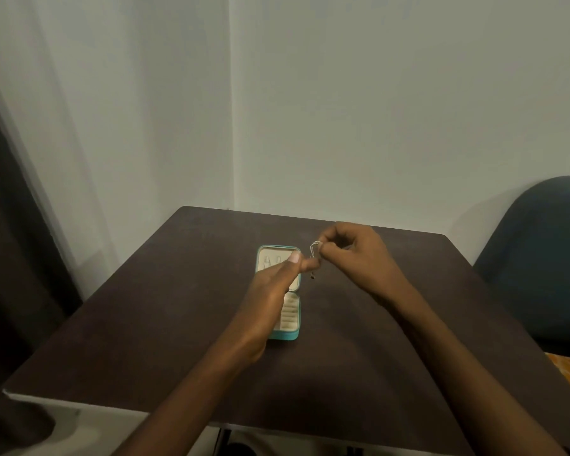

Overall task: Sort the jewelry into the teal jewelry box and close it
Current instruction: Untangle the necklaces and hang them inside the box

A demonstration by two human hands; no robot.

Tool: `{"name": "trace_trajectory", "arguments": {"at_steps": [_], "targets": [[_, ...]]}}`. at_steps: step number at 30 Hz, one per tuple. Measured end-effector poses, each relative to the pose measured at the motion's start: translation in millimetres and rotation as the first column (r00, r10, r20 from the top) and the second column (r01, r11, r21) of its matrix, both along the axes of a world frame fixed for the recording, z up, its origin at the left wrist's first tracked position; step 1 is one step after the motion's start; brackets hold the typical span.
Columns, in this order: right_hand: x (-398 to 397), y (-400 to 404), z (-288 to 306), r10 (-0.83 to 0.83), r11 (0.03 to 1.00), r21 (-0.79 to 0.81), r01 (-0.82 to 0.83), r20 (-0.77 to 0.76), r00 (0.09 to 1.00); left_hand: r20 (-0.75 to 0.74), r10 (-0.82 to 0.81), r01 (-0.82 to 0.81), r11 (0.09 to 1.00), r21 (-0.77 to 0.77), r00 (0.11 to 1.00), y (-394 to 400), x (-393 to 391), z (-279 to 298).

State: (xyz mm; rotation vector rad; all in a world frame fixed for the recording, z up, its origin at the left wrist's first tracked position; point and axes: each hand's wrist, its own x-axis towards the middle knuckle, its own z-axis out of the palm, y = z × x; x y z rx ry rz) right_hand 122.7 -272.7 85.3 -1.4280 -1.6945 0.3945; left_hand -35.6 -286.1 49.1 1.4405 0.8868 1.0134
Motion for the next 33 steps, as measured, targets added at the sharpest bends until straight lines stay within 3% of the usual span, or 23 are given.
{"name": "trace_trajectory", "arguments": {"at_steps": [5, 9, 12, 15, 23, 33], "targets": [[4.0, 16.0, 3.7, 0.043, 0.997, -0.069, -0.044, -0.02, 0.999, 0.04, 0.169, -0.172, 0.981, 0.087, 0.985, 13.6, 0.3, -12.0], [2.0, 32.0, 1.9, 0.055, 0.991, -0.123, -0.045, 0.082, 0.995, -0.107, 0.36, -0.327, 0.913, 0.246, 0.927, 43.6, 1.2, -45.2], [-1.3, 50.0, -6.5, 0.067, 0.99, -0.135, -0.042, 0.189, 0.98, -0.294, 0.464, -0.369, 0.871, 0.323, 0.836, 65.1, 3.3, -67.3], [-5.7, 75.3, -22.6, 0.05, 0.988, -0.155, -0.008, 0.268, 0.962, -0.456, 0.498, -0.364, 0.862, 0.354, 0.737, 81.3, 4.0, -79.9], [-21.3, 125.4, -57.1, -0.006, 0.986, -0.139, 0.093, 0.524, 0.851, -0.662, 0.468, -0.237, 0.88, 0.412, 0.586, 97.1, 16.3, -102.6], [-18.0, 154.1, -84.7, -0.01, 0.986, -0.112, 0.123, 0.699, 0.715, -0.727, 0.553, -0.153, 0.826, 0.543, 0.407, 104.1, 26.8, -132.5]]}}
